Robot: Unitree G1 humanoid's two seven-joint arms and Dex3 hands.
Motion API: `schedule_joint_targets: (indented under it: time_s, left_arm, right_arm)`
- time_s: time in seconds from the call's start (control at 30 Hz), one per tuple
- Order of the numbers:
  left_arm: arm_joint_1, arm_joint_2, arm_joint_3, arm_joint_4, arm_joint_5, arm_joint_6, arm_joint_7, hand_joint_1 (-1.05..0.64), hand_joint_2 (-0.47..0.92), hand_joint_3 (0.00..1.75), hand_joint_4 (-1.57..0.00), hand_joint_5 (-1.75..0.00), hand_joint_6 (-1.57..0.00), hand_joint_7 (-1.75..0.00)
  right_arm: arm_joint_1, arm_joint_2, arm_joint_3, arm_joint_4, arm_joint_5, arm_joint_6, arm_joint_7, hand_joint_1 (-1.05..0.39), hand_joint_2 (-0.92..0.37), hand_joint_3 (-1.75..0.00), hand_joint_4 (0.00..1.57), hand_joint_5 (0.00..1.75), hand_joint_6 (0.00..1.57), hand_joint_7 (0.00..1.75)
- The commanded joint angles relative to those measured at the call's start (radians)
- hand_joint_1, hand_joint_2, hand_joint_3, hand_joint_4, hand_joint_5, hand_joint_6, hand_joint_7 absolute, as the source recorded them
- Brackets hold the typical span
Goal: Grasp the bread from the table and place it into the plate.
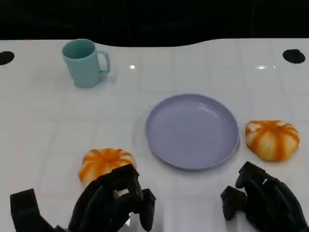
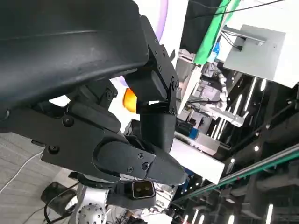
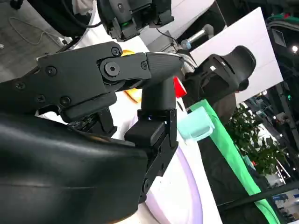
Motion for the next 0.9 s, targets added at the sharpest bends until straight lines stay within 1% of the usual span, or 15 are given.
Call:
schedule_joint_targets:
  time_s: [0.03,0.13,0.2,0.27,0.33,0.37,0.43,0.57,0.6,0.63,0.7,0.77,0.9]
  left_arm:
    - [0.004,0.008,0.006,-0.004,-0.006,0.009,-0.001,-0.78,0.92,0.07,-0.94,-1.65,-0.90,-1.29]
    - [0.001,0.014,0.006,-0.006,0.013,-0.028,-0.006,-0.79,0.92,0.09,-0.93,-1.62,-0.88,-1.25]
    - [-0.009,0.019,0.006,0.000,0.041,-0.090,-0.015,-0.82,0.92,0.16,-0.84,-1.56,-0.78,-1.19]
    - [-0.018,0.025,0.006,0.003,0.062,-0.138,-0.013,-0.83,0.92,0.18,-0.80,-1.51,-0.74,-1.14]
    - [-0.035,0.039,0.008,0.003,0.105,-0.220,-0.007,-0.85,0.92,0.19,-0.77,-1.38,-0.70,-0.96]
    - [-0.042,0.051,0.007,-0.002,0.128,-0.255,-0.004,-0.87,0.92,0.19,-0.73,-1.30,-0.65,-0.87]
    - [-0.054,0.077,0.005,-0.016,0.182,-0.320,0.013,-0.88,0.92,0.19,-0.69,-1.22,-0.60,-0.76]
    - [-0.072,0.152,0.005,-0.053,0.291,-0.425,0.048,-0.90,0.92,0.21,-0.62,-1.07,-0.51,-0.58]
    - [-0.072,0.173,0.005,-0.069,0.319,-0.440,0.059,-0.89,0.92,0.18,-0.59,-0.99,-0.49,-0.51]
    - [-0.071,0.198,0.004,-0.088,0.354,-0.450,0.075,-0.88,0.92,0.14,-0.49,-0.89,-0.45,-0.39]
    - [-0.073,0.257,0.016,-0.129,0.470,-0.495,0.124,-0.87,0.92,0.13,-0.41,-0.87,-0.41,-0.34]
    - [-0.069,0.308,0.027,-0.175,0.588,-0.525,0.181,-0.87,0.92,0.12,-0.26,-0.94,-0.35,-0.25]
    - [-0.055,0.394,0.034,-0.277,0.825,-0.531,0.296,-0.88,0.92,0.15,-0.13,-0.96,-0.29,-0.19]
  right_arm:
    - [0.001,-0.010,-0.005,-0.006,0.005,-0.001,-0.003,-0.55,-0.92,-0.24,0.76,1.67,0.66,1.45]
    - [0.004,-0.010,-0.002,-0.012,0.001,-0.001,-0.008,-0.56,-0.92,-0.23,0.76,1.68,0.66,1.45]
    - [0.005,-0.010,-0.001,-0.014,0.002,0.001,-0.008,-0.55,-0.92,-0.23,0.76,1.68,0.66,1.45]
    - [0.005,-0.009,-0.001,-0.013,0.004,0.000,-0.006,-0.55,-0.92,-0.24,0.76,1.68,0.66,1.45]
    - [0.004,-0.008,-0.002,-0.011,0.009,0.003,-0.002,-0.54,-0.92,-0.24,0.76,1.68,0.66,1.45]
    - [0.004,-0.008,-0.002,-0.011,0.008,0.000,-0.001,-0.55,-0.92,-0.24,0.76,1.68,0.66,1.45]
    - [0.003,-0.009,-0.001,-0.008,0.005,-0.007,0.002,-0.55,-0.92,-0.24,0.76,1.68,0.66,1.44]
    - [0.001,-0.008,0.000,-0.008,0.003,-0.010,0.000,-0.56,-0.92,-0.25,0.76,1.69,0.67,1.45]
    - [0.000,-0.007,0.000,-0.007,0.003,-0.010,-0.001,-0.56,-0.92,-0.25,0.76,1.70,0.67,1.45]
    - [-0.001,-0.007,0.000,-0.007,0.005,-0.006,-0.001,-0.56,-0.92,-0.25,0.76,1.69,0.67,1.44]
    - [-0.001,-0.007,0.000,-0.007,0.006,-0.001,-0.002,-0.56,-0.92,-0.24,0.76,1.69,0.67,1.44]
    - [-0.001,-0.007,0.001,-0.009,0.005,0.000,-0.003,-0.56,-0.92,-0.23,0.77,1.69,0.67,1.44]
    - [0.001,-0.006,0.001,-0.015,0.007,0.008,-0.006,-0.56,-0.92,-0.23,0.77,1.68,0.67,1.43]
